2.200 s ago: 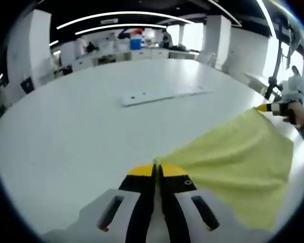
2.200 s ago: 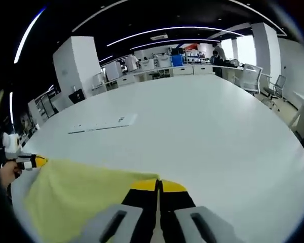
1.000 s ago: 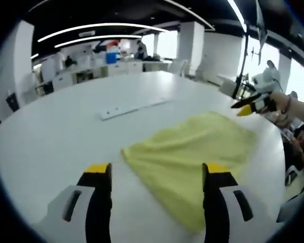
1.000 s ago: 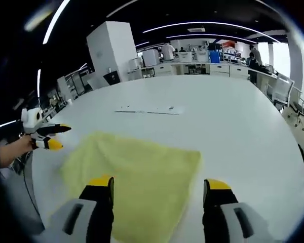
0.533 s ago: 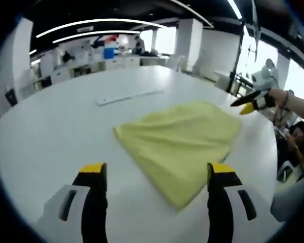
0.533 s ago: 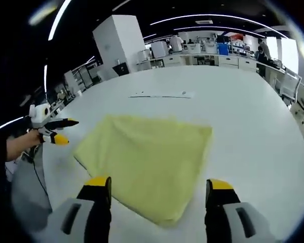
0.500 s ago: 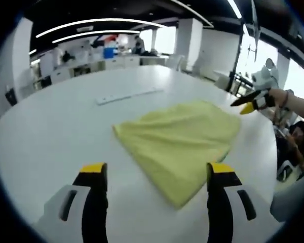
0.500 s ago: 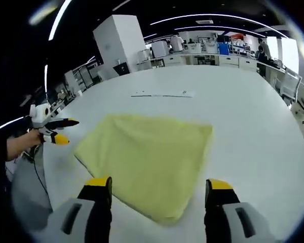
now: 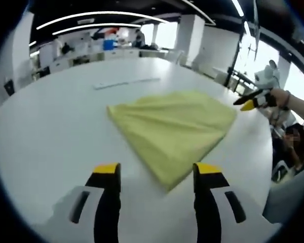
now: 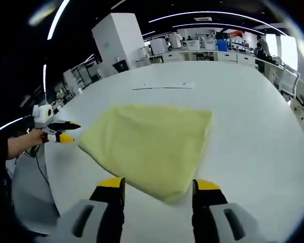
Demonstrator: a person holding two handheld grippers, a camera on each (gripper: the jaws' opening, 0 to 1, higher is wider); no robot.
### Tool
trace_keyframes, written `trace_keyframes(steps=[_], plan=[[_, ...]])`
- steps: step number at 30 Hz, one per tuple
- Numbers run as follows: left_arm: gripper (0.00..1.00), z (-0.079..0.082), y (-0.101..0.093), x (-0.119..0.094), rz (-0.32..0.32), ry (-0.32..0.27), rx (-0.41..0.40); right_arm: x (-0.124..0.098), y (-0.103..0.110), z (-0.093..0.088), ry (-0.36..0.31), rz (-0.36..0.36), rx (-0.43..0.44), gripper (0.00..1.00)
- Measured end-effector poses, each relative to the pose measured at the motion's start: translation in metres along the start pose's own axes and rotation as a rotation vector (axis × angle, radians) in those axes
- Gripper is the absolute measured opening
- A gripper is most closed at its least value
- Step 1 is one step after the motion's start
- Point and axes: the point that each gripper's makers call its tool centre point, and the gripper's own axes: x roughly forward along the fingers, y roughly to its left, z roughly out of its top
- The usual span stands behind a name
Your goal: Fold the garment on the visible template until the final outline fits inside the template.
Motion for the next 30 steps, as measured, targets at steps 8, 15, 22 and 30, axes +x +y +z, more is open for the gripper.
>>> trace_keyframes(steps=[8,15,22,30], plan=[[0.34,-0.010,-0.009,0.001,-0.029,0.002,-0.005,-0.005,-0.004,-0.011,0.013,-0.045,-0.019,0.33],[0.29,-0.017,-0.013,0.004,-0.034,0.016,-0.018,-0.002,-0.012,-0.023,-0.002,-0.058,0.050,0.24],[0.20,-0.021,-0.015,0.006,-0.038,0.020,-0.026,0.002,-0.017,-0.023,-0.064,-0.058,0.140,0.08],[0.08,-0.023,-0.012,0.007,-0.032,0.018,-0.051,0.005,-0.018,-0.025,-0.085,-0.056,0.172,0.00]])
